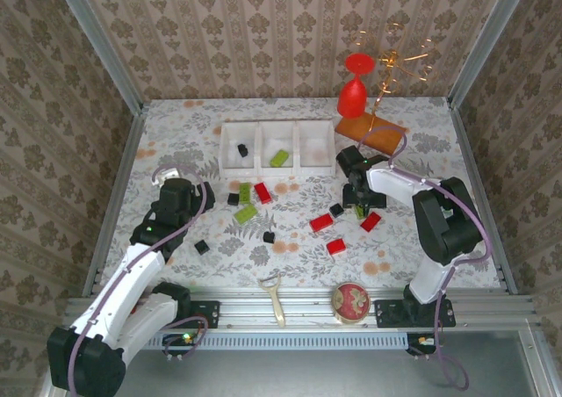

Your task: Sort the legos into containers by color

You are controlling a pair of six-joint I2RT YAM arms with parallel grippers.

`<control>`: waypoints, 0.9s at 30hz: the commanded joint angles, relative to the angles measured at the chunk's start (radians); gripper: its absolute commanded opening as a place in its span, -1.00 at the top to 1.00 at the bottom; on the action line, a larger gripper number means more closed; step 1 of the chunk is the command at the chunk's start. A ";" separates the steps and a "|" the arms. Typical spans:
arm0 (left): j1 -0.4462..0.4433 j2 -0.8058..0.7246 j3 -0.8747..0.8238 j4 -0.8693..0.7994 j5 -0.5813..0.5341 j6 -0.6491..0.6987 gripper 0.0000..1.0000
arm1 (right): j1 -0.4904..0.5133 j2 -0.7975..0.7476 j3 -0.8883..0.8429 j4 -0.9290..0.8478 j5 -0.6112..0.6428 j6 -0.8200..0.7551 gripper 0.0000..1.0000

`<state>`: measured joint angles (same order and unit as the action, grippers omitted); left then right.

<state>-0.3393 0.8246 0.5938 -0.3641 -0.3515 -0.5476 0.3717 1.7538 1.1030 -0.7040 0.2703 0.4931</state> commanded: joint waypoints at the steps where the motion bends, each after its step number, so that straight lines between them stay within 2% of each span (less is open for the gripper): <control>1: 0.009 -0.005 -0.008 -0.024 0.009 -0.018 -1.00 | -0.010 0.012 0.003 0.022 -0.075 -0.003 -0.38; 7: 0.020 0.002 -0.009 -0.032 0.024 -0.022 -1.00 | -0.013 0.031 -0.015 0.046 -0.123 0.004 -0.20; 14: 0.038 0.014 -0.003 -0.065 0.037 -0.031 -1.00 | -0.013 0.067 -0.012 0.057 -0.147 0.006 -0.09; 21: 0.050 0.024 -0.003 -0.102 0.048 -0.048 -1.00 | -0.012 0.045 -0.010 0.051 -0.135 0.007 0.36; 27: 0.053 0.024 -0.012 -0.164 0.062 -0.066 -1.00 | 0.007 -0.022 0.006 0.034 -0.094 0.008 0.52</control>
<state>-0.2928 0.8497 0.5938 -0.4683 -0.3058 -0.5842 0.3664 1.7874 1.1027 -0.6353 0.1471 0.4995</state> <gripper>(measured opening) 0.999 0.326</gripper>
